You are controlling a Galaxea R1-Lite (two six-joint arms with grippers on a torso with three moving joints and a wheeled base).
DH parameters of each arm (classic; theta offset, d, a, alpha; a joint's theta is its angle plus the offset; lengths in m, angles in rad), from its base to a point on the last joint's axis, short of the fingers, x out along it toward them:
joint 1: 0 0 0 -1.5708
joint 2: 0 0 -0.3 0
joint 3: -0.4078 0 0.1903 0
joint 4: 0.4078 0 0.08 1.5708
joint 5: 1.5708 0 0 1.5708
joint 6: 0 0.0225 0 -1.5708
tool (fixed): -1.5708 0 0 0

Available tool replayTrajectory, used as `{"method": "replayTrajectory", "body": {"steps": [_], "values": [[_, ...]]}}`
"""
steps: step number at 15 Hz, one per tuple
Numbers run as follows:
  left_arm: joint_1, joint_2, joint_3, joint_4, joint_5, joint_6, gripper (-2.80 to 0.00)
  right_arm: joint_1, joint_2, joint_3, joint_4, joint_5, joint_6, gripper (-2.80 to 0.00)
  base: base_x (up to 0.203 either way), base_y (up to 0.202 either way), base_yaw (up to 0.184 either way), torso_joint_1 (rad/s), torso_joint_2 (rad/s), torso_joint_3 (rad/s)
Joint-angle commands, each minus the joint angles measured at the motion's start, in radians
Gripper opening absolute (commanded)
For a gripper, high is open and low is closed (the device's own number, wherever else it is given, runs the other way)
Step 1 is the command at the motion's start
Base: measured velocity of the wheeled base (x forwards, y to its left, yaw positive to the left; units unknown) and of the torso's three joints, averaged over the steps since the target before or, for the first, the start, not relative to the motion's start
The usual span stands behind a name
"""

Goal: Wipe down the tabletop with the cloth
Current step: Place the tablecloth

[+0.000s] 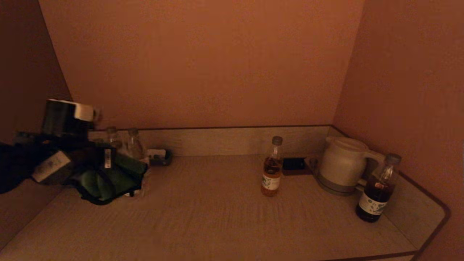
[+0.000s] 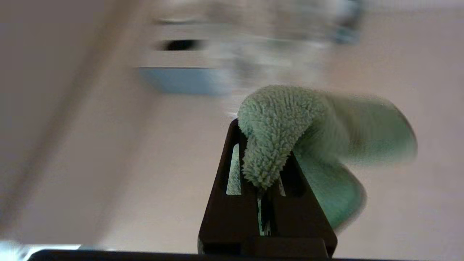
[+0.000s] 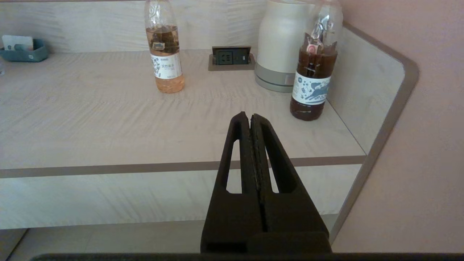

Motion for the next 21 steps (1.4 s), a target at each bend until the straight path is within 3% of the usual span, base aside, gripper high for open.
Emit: {"method": "replayTrajectory", "body": {"steps": [1,7,13,16,21], "values": [[0.122,-0.142,0.025,0.018,0.002,0.028,-2.8,0.0,0.001,0.0,-0.001,0.0,0.0,-2.8,0.0,0.0,0.0,0.0,0.0,0.0],[0.402,-0.22,0.046,0.074,-0.013,0.041,-2.8,0.0,0.001,0.0,-0.001,0.0,0.0,-2.8,0.0,0.0,0.0,0.0,0.0,0.0],[0.613,-0.074,0.098,0.052,-0.039,0.016,-2.8,0.0,0.001,0.0,-0.001,0.0,0.0,-2.8,0.0,0.0,0.0,0.0,0.0,0.0],[0.676,0.045,0.097,-0.005,-0.044,0.001,-2.8,0.0,0.001,0.0,-0.001,0.0,0.0,-2.8,0.0,0.0,0.0,0.0,0.0,0.0],[0.685,0.082,0.089,-0.045,-0.044,0.0,-2.8,0.0,0.001,0.0,-0.001,0.0,0.0,-2.8,0.0,0.0,0.0,0.0,0.0,0.0]]}}
